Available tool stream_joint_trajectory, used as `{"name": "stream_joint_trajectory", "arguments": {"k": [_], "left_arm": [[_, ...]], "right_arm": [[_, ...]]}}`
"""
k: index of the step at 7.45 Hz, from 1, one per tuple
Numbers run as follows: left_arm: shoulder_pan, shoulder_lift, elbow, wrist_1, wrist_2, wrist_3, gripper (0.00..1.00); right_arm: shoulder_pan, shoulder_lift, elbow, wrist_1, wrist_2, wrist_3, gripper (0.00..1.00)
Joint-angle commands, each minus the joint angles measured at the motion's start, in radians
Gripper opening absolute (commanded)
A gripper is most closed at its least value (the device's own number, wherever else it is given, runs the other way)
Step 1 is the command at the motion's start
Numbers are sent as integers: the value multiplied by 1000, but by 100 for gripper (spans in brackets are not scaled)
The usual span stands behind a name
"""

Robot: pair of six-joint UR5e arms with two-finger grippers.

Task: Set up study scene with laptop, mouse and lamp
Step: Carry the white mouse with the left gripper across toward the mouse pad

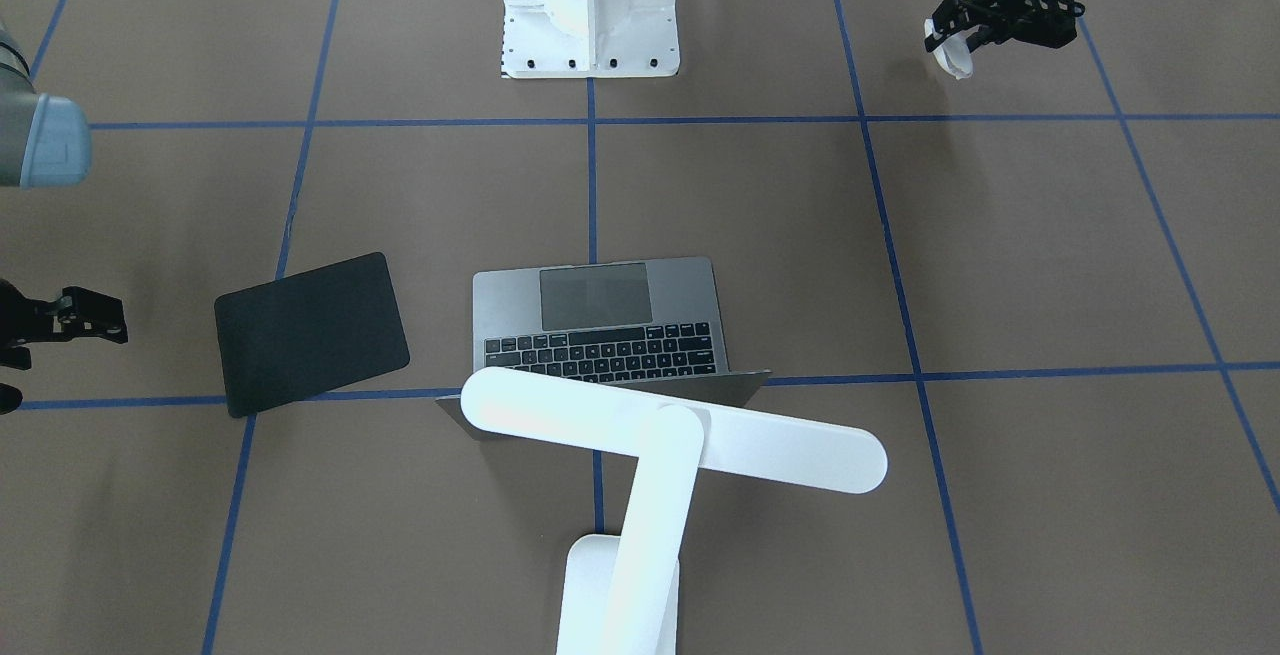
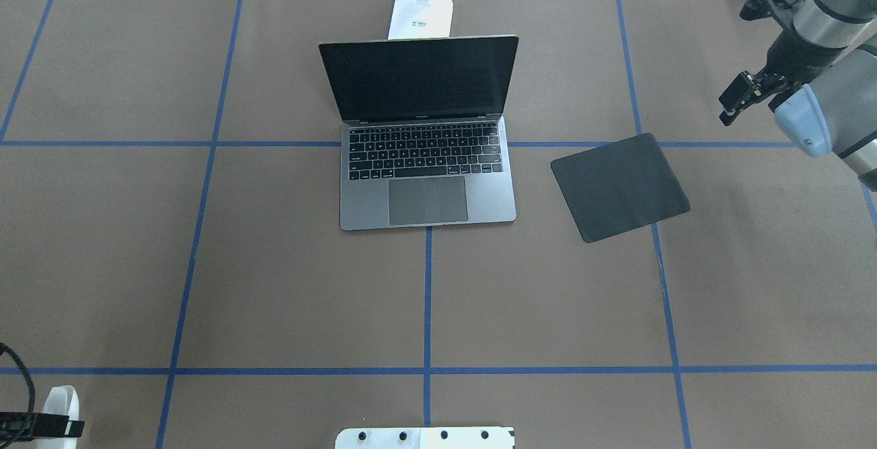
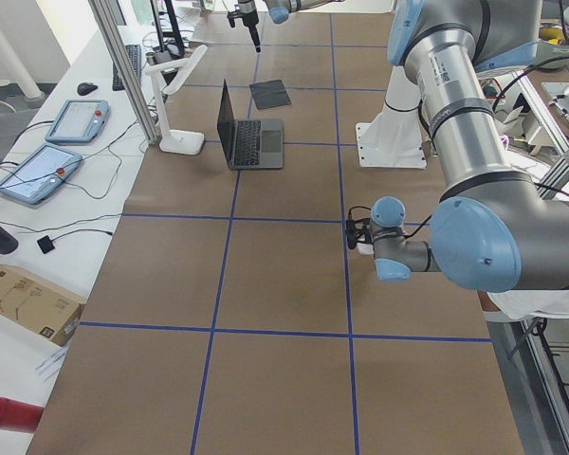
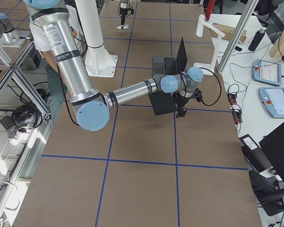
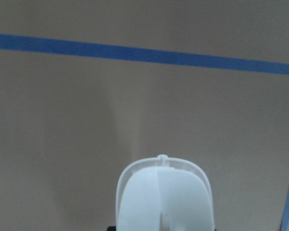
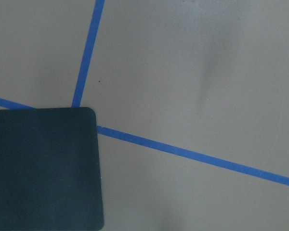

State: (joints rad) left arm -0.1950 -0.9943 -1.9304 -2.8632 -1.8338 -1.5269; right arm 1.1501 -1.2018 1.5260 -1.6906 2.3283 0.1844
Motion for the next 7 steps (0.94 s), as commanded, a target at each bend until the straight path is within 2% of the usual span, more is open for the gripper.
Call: {"name": "stream_joint_trajectory", "arguments": {"k": [1, 3, 6, 7], "left_arm": [[-144, -134, -65, 240, -85, 129, 19], [-228, -377, -88, 559, -134, 230, 20], [-256, -775, -91, 1042, -140, 352, 20], [-256, -940, -58, 1197, -139, 362, 20]], "right_arm": [[-4, 1, -10, 11, 2, 10, 99], [-6, 2, -15, 11, 2, 10, 99], [-6, 4, -15, 11, 6, 17, 99], [-6, 4, -15, 11, 6, 17, 99]]}}
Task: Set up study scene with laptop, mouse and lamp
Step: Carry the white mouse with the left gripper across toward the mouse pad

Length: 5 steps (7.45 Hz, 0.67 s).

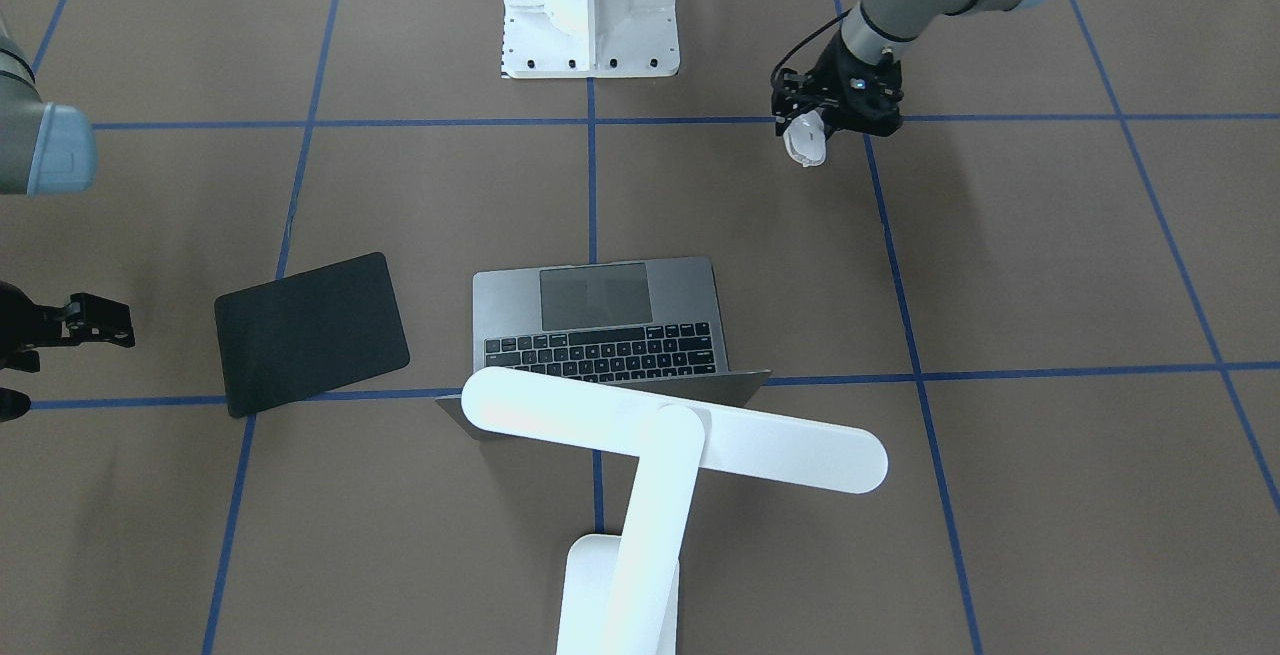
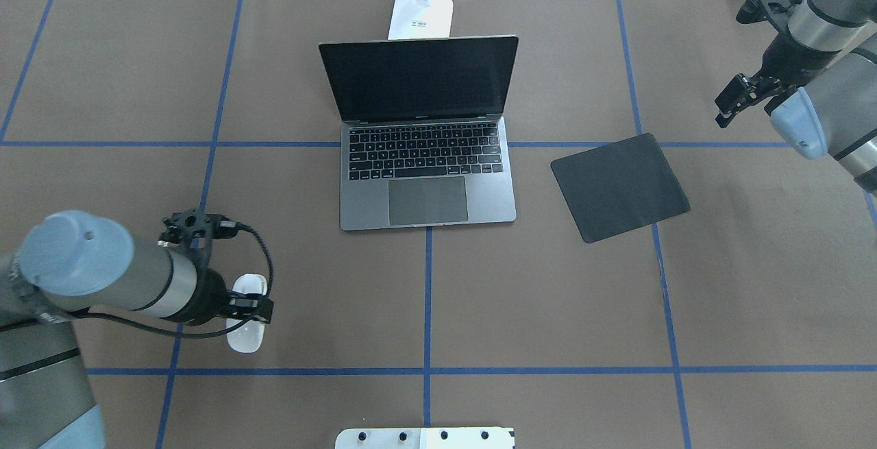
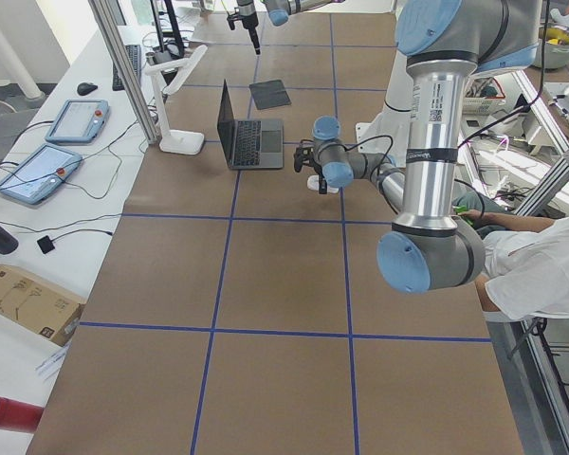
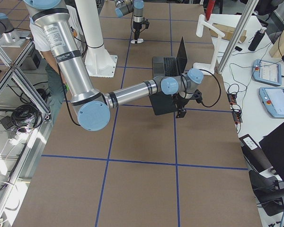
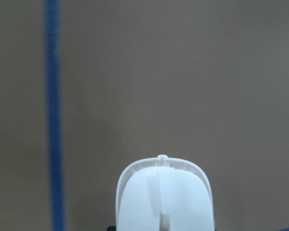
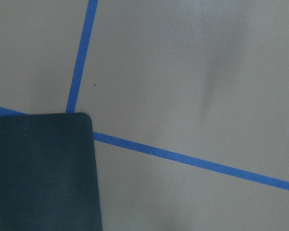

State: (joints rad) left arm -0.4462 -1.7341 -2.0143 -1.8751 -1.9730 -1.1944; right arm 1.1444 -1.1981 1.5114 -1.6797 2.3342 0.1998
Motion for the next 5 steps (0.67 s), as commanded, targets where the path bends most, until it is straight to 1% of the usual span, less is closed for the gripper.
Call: {"name": "stream_joint_trajectory", "arguments": {"k": [1, 2, 4, 5], "left_arm": [[-3, -328, 110, 259, 6, 32, 20], [-3, -435, 208, 261, 11, 32, 20], [-3, -717, 494, 270, 13, 29, 20], [-3, -824, 617, 269, 34, 19, 20]], "right_arm": [[0, -1, 0, 0, 1, 3, 99], [0, -1, 1, 0, 2, 3, 99], [0, -3, 1, 0, 2, 3, 99], [1, -9, 1, 0, 1, 1, 99]]}}
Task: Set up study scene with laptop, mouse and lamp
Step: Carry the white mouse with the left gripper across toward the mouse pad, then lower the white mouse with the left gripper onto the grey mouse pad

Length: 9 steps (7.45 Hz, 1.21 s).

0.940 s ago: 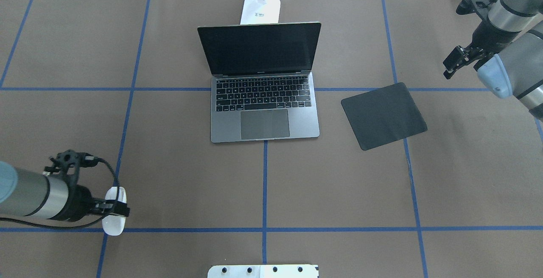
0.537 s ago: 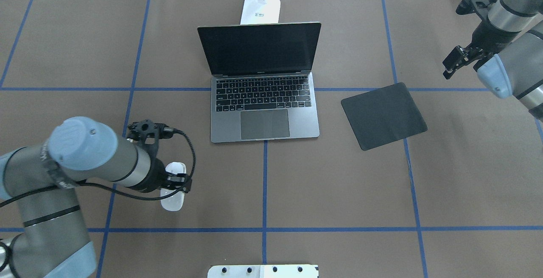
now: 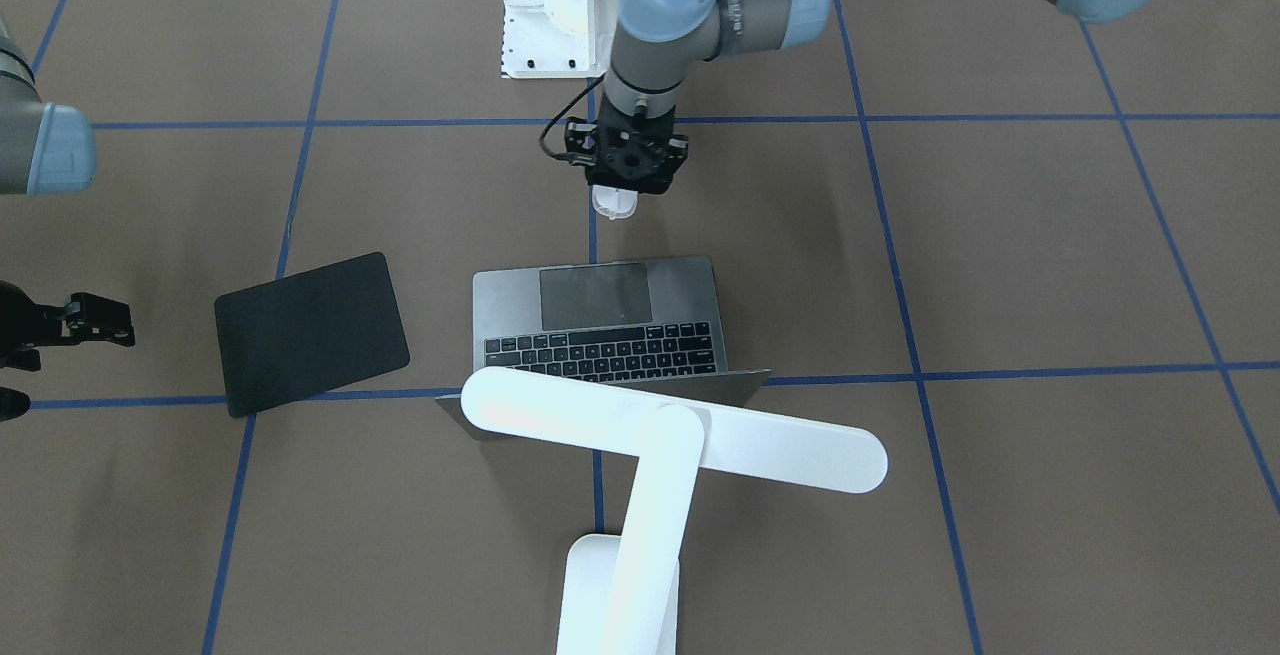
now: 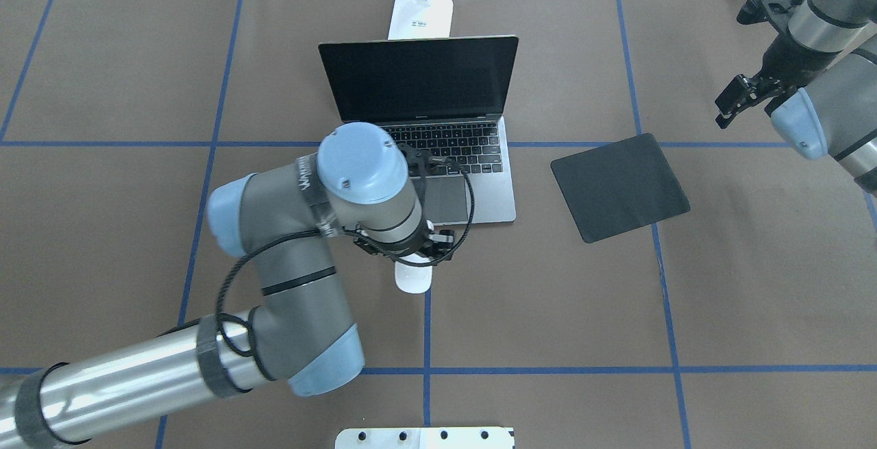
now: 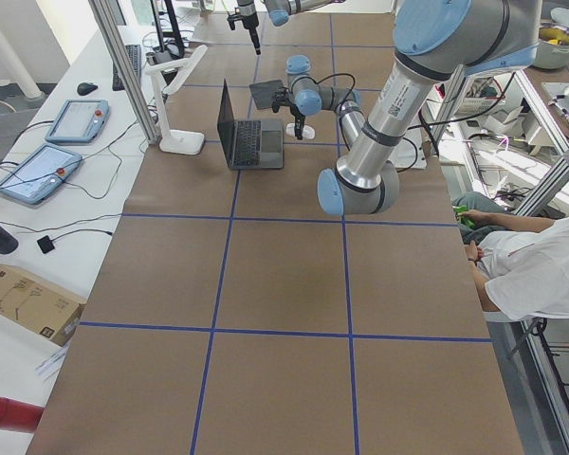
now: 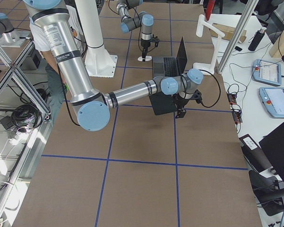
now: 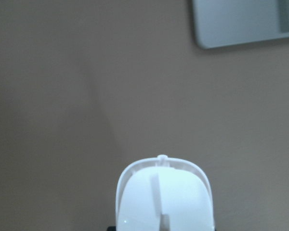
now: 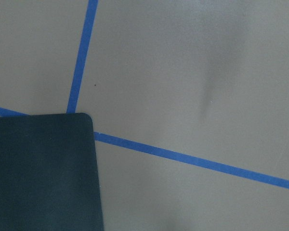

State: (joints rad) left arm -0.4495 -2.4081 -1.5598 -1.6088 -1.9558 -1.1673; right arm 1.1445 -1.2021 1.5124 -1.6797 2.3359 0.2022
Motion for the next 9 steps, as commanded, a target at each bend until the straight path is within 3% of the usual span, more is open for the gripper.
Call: {"name": "stream_joint_trajectory", "arguments": {"k": [1, 4, 5, 8, 9], "left_arm": [[0, -287, 337, -6, 38, -12, 20], [3, -562, 793, -182, 141, -38, 20], [6, -606, 887, -235, 167, -40, 20], [37, -689, 1038, -354, 219, -89, 22], [47, -701, 1059, -385, 242, -125, 30]], "right_arm": [[14, -13, 0, 0, -1, -4, 99], [70, -48, 2, 0, -1, -7, 99], [70, -48, 2, 0, -1, -4, 99], [69, -47, 2, 0, -1, -3, 99], [70, -45, 3, 0, -1, -1, 99]]}}
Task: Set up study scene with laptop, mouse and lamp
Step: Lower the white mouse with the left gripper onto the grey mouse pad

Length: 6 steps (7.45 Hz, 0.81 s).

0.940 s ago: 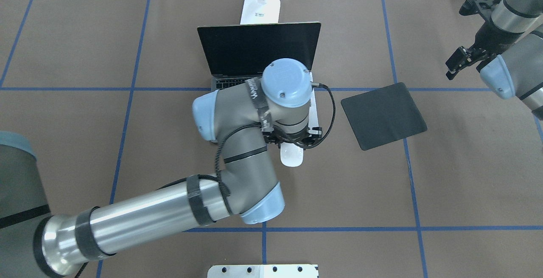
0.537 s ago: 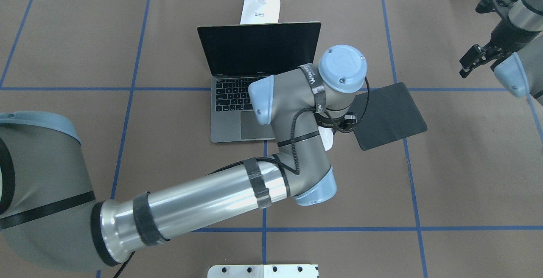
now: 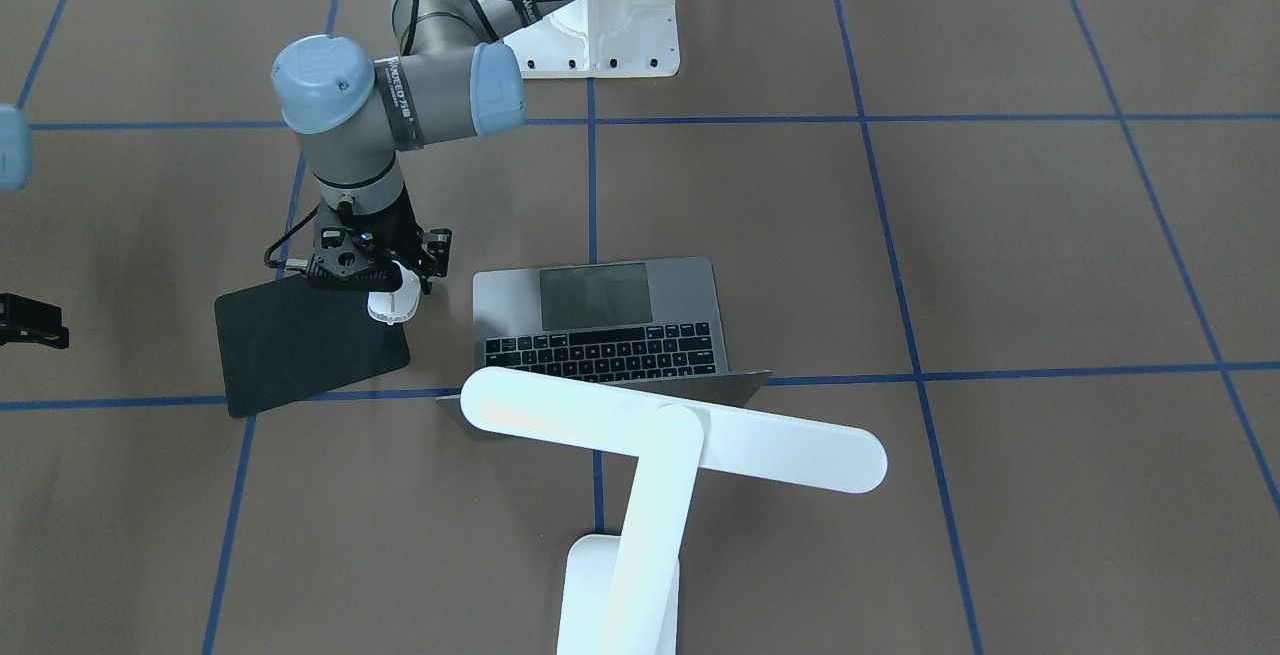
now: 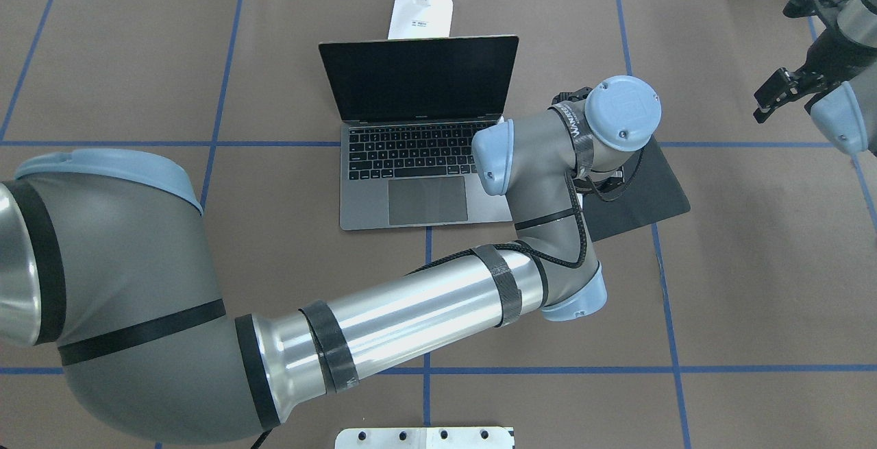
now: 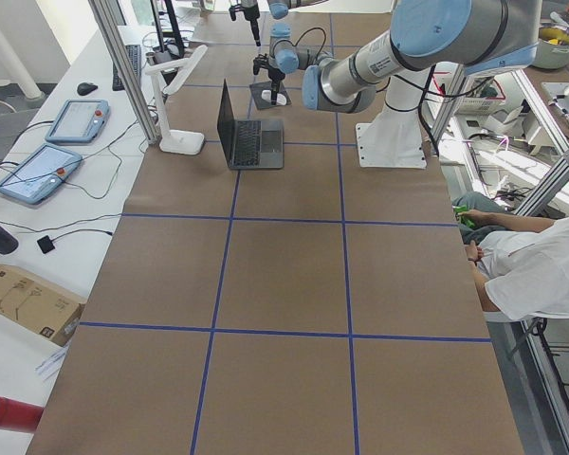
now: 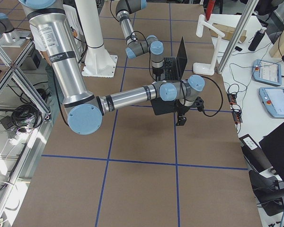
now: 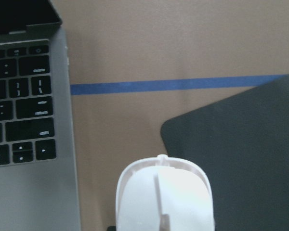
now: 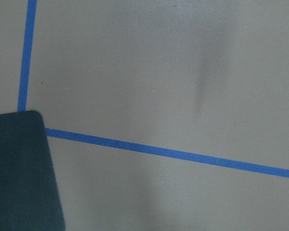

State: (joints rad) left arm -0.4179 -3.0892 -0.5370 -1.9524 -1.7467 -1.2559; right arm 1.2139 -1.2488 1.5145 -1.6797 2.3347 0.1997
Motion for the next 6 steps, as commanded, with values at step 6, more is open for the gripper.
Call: {"name": "stream_joint_trajectory", "arguments": {"k": [6], "left_arm": [[73, -46, 100, -230, 188, -204, 43]], "right_arm": [[1, 3, 3, 0, 0, 0, 99]]}}
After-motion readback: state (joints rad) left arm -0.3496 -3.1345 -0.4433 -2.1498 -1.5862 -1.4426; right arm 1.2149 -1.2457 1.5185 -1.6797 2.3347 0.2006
